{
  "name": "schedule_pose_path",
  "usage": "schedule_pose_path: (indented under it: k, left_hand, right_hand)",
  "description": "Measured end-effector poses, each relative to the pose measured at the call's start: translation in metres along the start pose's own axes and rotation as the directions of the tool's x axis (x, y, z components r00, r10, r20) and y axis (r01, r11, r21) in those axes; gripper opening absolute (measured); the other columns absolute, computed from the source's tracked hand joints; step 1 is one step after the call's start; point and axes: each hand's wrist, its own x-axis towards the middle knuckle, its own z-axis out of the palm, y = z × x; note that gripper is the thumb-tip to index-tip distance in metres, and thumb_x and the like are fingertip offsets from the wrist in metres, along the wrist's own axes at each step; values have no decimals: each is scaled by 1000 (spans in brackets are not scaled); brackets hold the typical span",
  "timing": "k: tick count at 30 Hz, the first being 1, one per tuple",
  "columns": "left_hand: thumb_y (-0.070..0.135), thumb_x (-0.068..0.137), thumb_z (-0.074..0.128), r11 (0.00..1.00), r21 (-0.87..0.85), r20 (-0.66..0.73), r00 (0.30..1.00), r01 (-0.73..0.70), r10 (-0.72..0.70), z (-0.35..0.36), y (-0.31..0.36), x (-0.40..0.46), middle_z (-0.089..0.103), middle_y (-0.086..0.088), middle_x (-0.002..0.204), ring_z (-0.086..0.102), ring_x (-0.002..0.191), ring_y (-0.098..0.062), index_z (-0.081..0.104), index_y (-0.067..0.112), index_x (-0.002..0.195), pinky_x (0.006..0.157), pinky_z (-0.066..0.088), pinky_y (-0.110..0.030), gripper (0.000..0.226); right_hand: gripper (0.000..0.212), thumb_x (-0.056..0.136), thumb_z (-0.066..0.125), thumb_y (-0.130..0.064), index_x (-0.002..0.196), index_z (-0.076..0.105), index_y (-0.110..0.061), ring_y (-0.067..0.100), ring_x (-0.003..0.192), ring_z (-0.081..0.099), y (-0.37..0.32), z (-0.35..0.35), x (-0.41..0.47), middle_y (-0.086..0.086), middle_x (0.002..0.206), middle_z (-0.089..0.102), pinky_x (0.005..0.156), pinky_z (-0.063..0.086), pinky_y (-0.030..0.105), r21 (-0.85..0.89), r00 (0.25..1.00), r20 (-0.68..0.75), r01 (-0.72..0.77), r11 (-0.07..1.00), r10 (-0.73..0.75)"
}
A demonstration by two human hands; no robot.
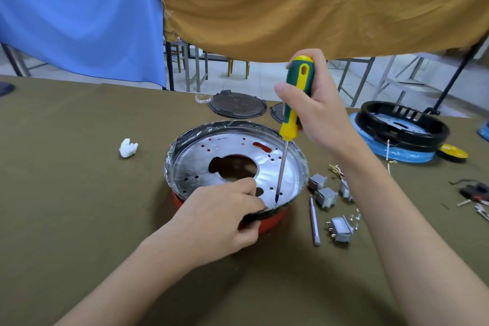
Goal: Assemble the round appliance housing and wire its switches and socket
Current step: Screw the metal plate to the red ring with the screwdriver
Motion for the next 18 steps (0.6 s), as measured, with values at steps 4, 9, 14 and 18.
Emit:
schedule_pose_path:
  k: [4, 9, 14, 18]
  left_hand:
    - [40, 90, 48, 1000, 8, 7, 1000, 0, 0, 0, 0, 0, 46, 10, 96, 48, 76, -9, 63, 28, 99, 65, 51, -32, 21]
    - [38, 90, 49, 1000, -1, 10, 1000, -4, 4, -1, 0, 1, 45, 10, 94, 49, 75, -10, 61, 27, 93, 63, 50, -32, 16]
    - [39, 91, 48, 1000, 9, 13, 1000, 1, -1, -1, 1, 1, 44, 10, 94, 47, 75, -10, 60, 26, 94, 62, 49, -31, 18]
    - [39, 91, 48, 1000, 6, 23, 1000, -2, 2, -2, 1, 1, 43, 10, 94, 48, 76, -10, 60, 27, 95, 64, 50, -31, 18]
  right_hand:
    - [22, 93, 61, -25, 107, 43, -23, 11, 58, 37, 2, -1, 0, -12, 70, 36, 52, 39, 22, -8, 1000, 7, 3, 1000, -3]
    - [24, 93, 61, -23, 108, 42, -19, 13, 58, 38, 4, 0, 1, -10, 70, 36, 51, 39, 21, -15, 1000, 10, -4, 1000, 4]
    - [24, 95, 60, -22, 109, 42, -16, 11, 58, 37, 4, 1, -1, -9, 70, 35, 51, 38, 21, -4, 1000, 5, 6, 1000, -6]
    - [30, 93, 65, -19, 110, 40, -12, 19, 60, 38, -4, -2, -2, 10, 74, 37, 50, 38, 21, 33, 998, 61, -2, 999, 0]
